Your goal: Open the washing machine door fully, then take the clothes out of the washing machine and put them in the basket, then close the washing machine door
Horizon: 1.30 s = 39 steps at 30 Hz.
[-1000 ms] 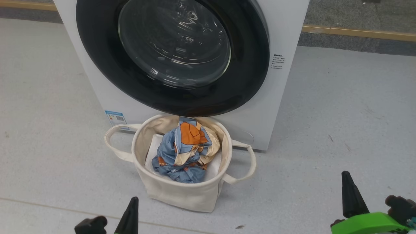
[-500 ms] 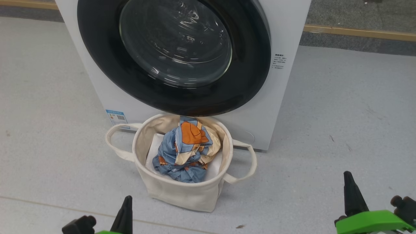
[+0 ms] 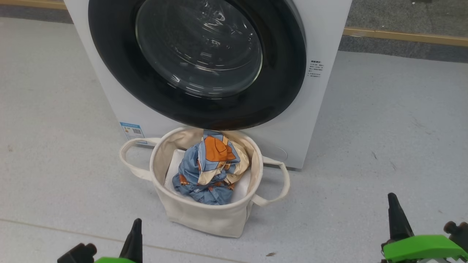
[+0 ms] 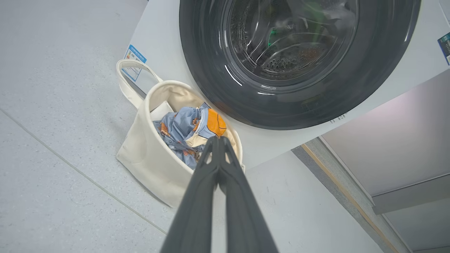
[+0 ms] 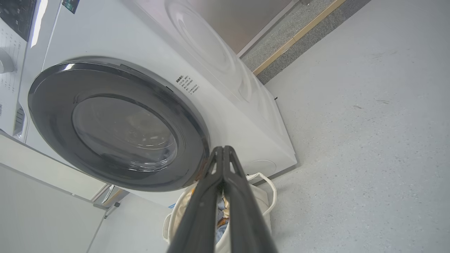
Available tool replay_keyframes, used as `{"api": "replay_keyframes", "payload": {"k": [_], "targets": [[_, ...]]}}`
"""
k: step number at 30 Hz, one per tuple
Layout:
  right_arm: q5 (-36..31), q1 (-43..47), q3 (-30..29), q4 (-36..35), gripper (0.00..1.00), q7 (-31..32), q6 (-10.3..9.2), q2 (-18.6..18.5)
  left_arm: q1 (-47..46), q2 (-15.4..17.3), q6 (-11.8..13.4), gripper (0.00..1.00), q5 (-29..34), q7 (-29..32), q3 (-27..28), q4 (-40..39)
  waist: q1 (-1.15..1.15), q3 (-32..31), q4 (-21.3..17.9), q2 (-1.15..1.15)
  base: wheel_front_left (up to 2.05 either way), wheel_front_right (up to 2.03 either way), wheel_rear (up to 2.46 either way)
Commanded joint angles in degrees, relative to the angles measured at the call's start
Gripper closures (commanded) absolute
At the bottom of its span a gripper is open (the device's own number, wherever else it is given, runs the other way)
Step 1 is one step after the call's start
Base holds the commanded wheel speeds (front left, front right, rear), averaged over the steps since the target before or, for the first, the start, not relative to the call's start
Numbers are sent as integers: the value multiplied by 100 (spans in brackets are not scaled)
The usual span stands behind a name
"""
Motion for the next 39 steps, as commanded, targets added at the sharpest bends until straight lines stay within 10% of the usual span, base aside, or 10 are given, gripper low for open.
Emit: {"api": "replay_keyframes", "payload": {"k": [1,39], "targets": [[175,-317,13,-155,100,41,0,-28,-273,22,-50,100,-175,30,166,-231,0,1,2,0,0,0,0],[2592,-495,-81,-32,100,685,0,-42,-334,37,-153,100,-2711,660,674,-505,0,38,67,0,0,0,0]]}}
